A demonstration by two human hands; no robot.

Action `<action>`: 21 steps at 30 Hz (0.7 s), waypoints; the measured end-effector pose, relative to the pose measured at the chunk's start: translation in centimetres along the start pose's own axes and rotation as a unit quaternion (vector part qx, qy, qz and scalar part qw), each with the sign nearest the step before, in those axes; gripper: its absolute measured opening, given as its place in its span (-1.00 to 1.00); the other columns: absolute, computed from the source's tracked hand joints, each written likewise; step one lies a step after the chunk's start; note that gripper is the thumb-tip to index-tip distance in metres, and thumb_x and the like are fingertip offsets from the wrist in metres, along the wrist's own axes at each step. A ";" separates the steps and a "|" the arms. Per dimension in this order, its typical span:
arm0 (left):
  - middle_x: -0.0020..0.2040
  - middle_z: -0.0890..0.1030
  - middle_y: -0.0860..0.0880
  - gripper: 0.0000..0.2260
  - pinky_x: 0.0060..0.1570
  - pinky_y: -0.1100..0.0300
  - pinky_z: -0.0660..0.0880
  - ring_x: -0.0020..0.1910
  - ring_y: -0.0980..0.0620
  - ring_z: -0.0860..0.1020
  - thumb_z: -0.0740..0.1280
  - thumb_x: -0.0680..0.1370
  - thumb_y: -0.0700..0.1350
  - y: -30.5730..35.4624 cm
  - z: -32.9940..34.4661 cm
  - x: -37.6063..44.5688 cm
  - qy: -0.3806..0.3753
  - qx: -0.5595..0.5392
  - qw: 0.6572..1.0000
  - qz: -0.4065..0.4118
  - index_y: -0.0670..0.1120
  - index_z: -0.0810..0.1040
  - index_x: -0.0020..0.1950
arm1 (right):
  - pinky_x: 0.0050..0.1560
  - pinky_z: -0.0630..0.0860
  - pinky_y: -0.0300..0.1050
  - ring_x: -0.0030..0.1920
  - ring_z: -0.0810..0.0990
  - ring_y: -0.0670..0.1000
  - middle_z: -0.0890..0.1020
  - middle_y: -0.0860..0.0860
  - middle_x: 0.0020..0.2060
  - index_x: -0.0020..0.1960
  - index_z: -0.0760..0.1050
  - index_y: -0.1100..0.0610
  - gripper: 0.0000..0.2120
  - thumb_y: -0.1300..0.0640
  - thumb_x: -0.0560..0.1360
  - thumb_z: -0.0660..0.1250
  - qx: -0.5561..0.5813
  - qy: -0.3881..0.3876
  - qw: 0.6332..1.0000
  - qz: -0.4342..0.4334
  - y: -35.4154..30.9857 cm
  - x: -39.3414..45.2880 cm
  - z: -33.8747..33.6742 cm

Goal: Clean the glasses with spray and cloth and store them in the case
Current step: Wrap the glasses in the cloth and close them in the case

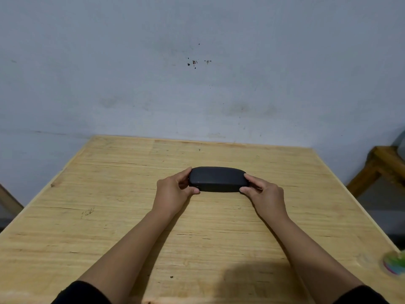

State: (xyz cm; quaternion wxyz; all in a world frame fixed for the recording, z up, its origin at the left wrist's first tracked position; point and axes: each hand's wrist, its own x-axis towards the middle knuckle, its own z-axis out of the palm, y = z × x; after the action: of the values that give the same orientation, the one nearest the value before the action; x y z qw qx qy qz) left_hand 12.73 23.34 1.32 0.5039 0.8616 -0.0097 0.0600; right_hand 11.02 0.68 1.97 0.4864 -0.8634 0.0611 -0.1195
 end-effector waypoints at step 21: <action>0.23 0.58 -0.06 -0.58 0.08 0.59 0.21 0.14 0.12 0.52 0.38 0.49 -0.20 1.3 1.1 11.9 0.062 -0.002 0.998 -0.004 -0.06 0.45 0.34 | 0.12 0.38 -0.30 0.01 0.48 -0.19 0.59 0.04 0.20 0.30 0.47 0.10 -0.61 0.19 0.48 0.36 0.025 0.059 0.997 0.037 -3.1 10.9 4.3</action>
State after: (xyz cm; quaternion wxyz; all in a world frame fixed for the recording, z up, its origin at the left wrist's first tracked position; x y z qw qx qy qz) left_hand 24.52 22.21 3.25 0.5056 0.8552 0.0252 0.1108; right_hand 22.65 3.41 4.12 0.5077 -0.8395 0.1181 -0.1535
